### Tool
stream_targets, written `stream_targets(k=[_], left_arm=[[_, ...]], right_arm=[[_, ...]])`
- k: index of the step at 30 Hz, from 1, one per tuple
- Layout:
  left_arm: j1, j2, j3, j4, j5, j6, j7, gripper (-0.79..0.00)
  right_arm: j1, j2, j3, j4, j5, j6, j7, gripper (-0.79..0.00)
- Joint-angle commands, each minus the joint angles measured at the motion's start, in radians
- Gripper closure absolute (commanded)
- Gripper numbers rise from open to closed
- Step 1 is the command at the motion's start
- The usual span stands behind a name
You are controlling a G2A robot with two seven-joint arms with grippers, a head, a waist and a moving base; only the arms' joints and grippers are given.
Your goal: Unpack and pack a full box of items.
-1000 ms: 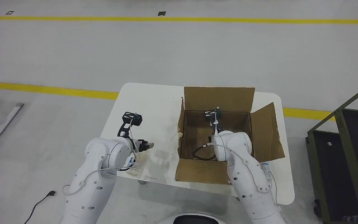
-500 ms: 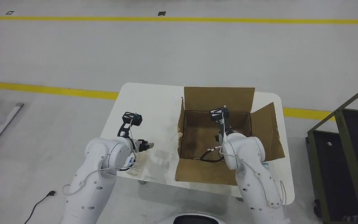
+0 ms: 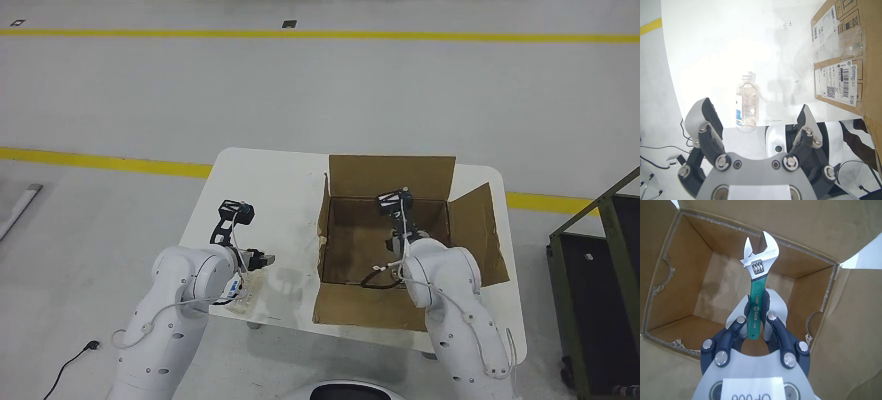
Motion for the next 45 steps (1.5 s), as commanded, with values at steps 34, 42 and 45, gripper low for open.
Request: stream_targets(k=[34,42,45], left_arm=[[0.0,0.0,0.0,0.0,0.0,0.0,0.0,-0.785],[0.0,0.0,0.0,0.0,0.0,0.0,0.0,-0.785],[0.0,0.0,0.0,0.0,0.0,0.0,0.0,-0.785]], right_arm=[[-0.363,0.061,0.551,-0.51,0.386,-0.137,-0.125,0.0],[-0.409,0.075,0.7,-0.51,0.455,-0.126,-0.115,0.0],[-0.433,0.079,0.732,-0.51,0.466,-0.126,-0.097,0.0]])
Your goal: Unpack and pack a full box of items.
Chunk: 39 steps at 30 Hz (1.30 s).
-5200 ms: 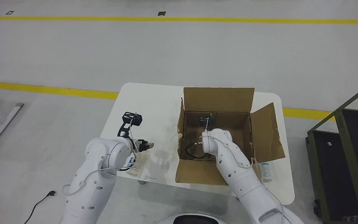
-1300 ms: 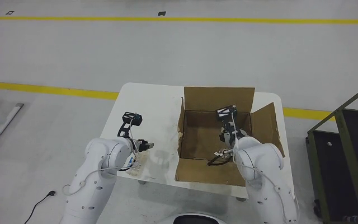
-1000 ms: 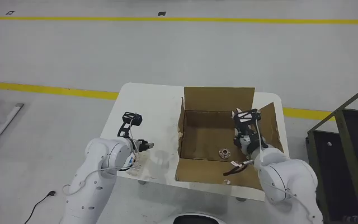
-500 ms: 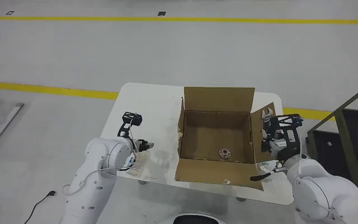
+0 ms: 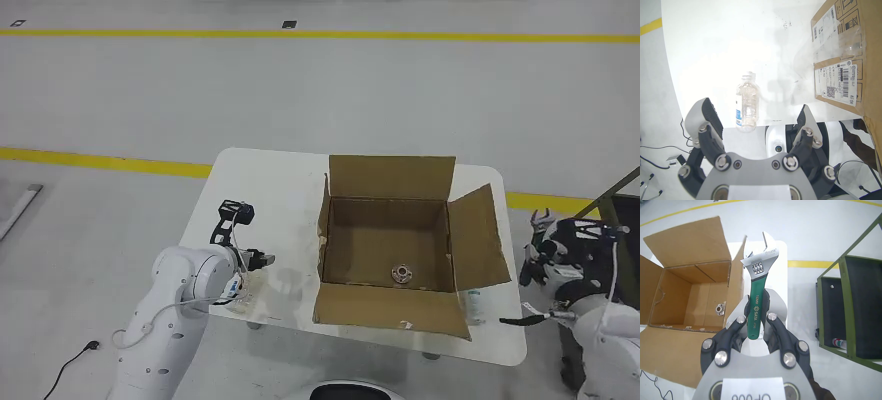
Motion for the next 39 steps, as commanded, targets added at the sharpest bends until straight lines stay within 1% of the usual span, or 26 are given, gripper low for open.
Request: stream_targets(k=[1,5,11,17,21,23,28,39], left_arm=[[0.0,0.0,0.0,0.0,0.0,0.0,0.0,-0.785],[0.0,0.0,0.0,0.0,0.0,0.0,0.0,-0.785],[0.0,0.0,0.0,0.0,0.0,0.0,0.0,-0.785],[0.0,0.0,0.0,0.0,0.0,0.0,0.0,-0.785],[0.0,0.0,0.0,0.0,0.0,0.0,0.0,-0.785],[0.0,0.0,0.0,0.0,0.0,0.0,0.0,-0.785],[0.0,0.0,0.0,0.0,0.0,0.0,0.0,-0.785],[0.0,0.0,0.0,0.0,0.0,0.0,0.0,-0.785]], right_arm=[[-0.018,0.003,0.015,0.0,-0.007,-0.006,0.015,0.0],[-0.048,0.008,0.015,0.008,-0.028,-0.004,0.016,0.0],[-0.06,0.017,-0.007,0.096,-0.082,-0.013,0.027,0.0],[-0.01,0.028,-0.066,0.266,-0.179,-0.014,0.044,0.0],[0.05,0.035,-0.102,0.415,-0.242,0.003,0.056,0.0],[0.081,0.038,-0.123,0.464,-0.256,-0.001,0.059,0.0],[0.121,0.046,-0.155,0.532,-0.292,-0.02,0.075,0.0],[0.159,0.056,-0.206,0.606,-0.347,-0.019,0.123,0.0]])
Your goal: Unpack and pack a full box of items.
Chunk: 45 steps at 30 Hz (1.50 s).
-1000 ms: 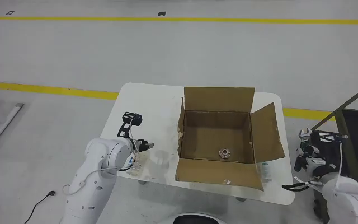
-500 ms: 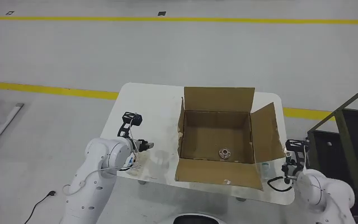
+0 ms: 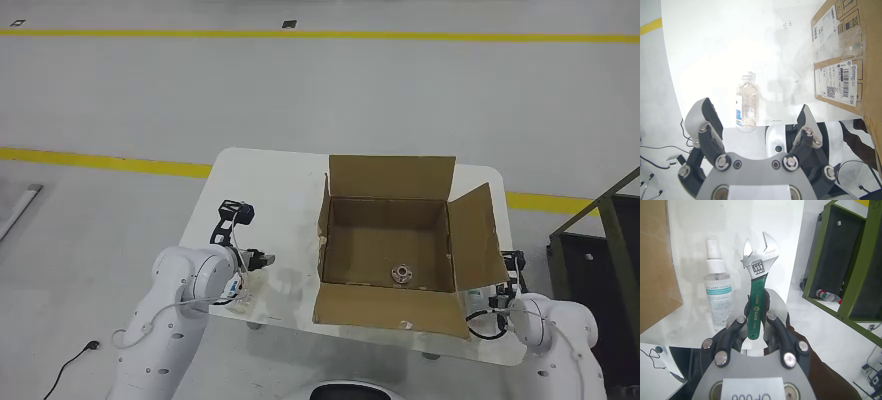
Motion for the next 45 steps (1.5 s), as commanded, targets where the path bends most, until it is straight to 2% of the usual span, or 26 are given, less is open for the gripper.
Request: stream_targets(k=[1,11,12,14,15,18,19,23,26,28,30,31,33,34,36,40,43,45], left_arm=[[0.0,0.0,0.0,0.0,0.0,0.0,0.0,-0.785],[0.0,0.0,0.0,0.0,0.0,0.0,0.0,-0.785],[0.0,0.0,0.0,0.0,0.0,0.0,0.0,-0.785],[0.0,0.0,0.0,0.0,0.0,0.0,0.0,-0.785],[0.0,0.0,0.0,0.0,0.0,0.0,0.0,-0.785],[0.0,0.0,0.0,0.0,0.0,0.0,0.0,-0.785],[0.0,0.0,0.0,0.0,0.0,0.0,0.0,-0.785],[0.0,0.0,0.0,0.0,0.0,0.0,0.0,-0.785],[0.0,0.0,0.0,0.0,0.0,0.0,0.0,-0.785],[0.0,0.0,0.0,0.0,0.0,0.0,0.0,-0.785],[0.0,0.0,0.0,0.0,0.0,0.0,0.0,-0.785],[0.0,0.0,0.0,0.0,0.0,0.0,0.0,-0.785],[0.0,0.0,0.0,0.0,0.0,0.0,0.0,-0.785],[0.0,0.0,0.0,0.0,0.0,0.0,0.0,-0.785],[0.0,0.0,0.0,0.0,0.0,0.0,0.0,-0.785],[0.0,0.0,0.0,0.0,0.0,0.0,0.0,-0.785],[0.0,0.0,0.0,0.0,0.0,0.0,0.0,-0.785],[0.0,0.0,0.0,0.0,0.0,0.0,0.0,-0.785]], right_arm=[[0.005,0.002,-0.005,0.013,-0.003,0.002,0.009,0.0],[0.035,0.009,-0.029,0.084,-0.018,0.011,0.025,-0.012],[0.038,0.01,-0.032,0.088,-0.018,0.011,0.026,-0.102],[0.041,0.011,-0.035,0.094,-0.018,0.012,0.029,-0.219],[0.042,0.012,-0.036,0.096,-0.018,0.013,0.03,-0.323],[0.045,0.014,-0.04,0.099,-0.02,0.013,0.033,-0.376],[0.045,0.015,-0.041,0.099,-0.02,0.012,0.034,-0.471],[0.042,0.018,-0.038,0.071,-0.014,0.011,0.041,-0.502],[0.025,0.019,-0.017,-0.013,0.027,0.019,0.042,-0.449],[-0.001,0.02,0.005,-0.113,0.051,0.03,0.047,-0.428],[-0.034,0.02,0.032,-0.238,0.084,0.048,0.051,-0.366],[-0.053,0.02,0.047,-0.307,0.097,0.06,0.05,-0.314],[-0.091,0.019,0.071,-0.434,0.116,0.087,0.043,-0.031],[-0.109,0.018,0.082,-0.507,0.12,0.1,0.032,0.0],[-0.144,0.017,0.097,-0.6,0.13,0.116,0.009,0.0],[-0.107,0.02,0.088,-0.6,0.204,0.073,-0.127,0.0],[-0.079,0.025,0.025,-0.6,0.237,0.003,-0.17,0.0],[-0.065,0.026,-0.053,-0.6,0.228,-0.028,-0.157,0.0]])
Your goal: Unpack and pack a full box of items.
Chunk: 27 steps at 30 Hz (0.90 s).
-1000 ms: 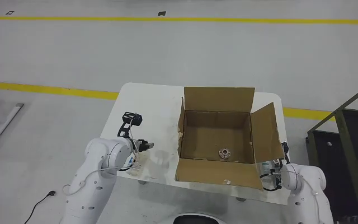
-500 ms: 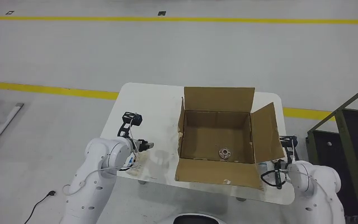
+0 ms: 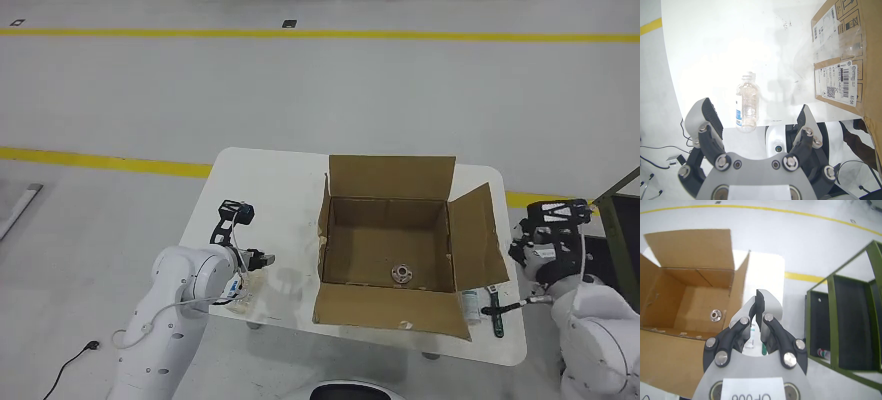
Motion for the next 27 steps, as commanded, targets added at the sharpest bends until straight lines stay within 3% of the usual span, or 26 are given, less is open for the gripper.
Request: stream_targets(k=[1,8,12,17,27], left_arm=[[0.0,0.0,0.0,0.0,0.0,0.0,0.0,-0.785],[0.0,0.0,0.0,0.0,0.0,0.0,0.0,-0.785],[0.0,0.0,0.0,0.0,0.0,0.0,0.0,-0.785],[0.0,0.0,0.0,0.0,0.0,0.0,0.0,-0.785],[0.0,0.0,0.0,0.0,0.0,0.0,0.0,-0.785]], right_arm=[[0.016,0.002,-0.097,0.0,-0.033,-0.022,0.023,0.0],[0.031,-0.005,-0.448,0.005,-0.305,0.048,0.162,0.0],[0.11,-0.015,-0.574,0.191,-0.454,0.102,0.199,0.0],[0.24,-0.035,-0.62,0.399,-0.466,0.197,0.234,0.0],[0.432,-0.061,-0.642,0.742,-0.425,0.204,0.303,0.0]])
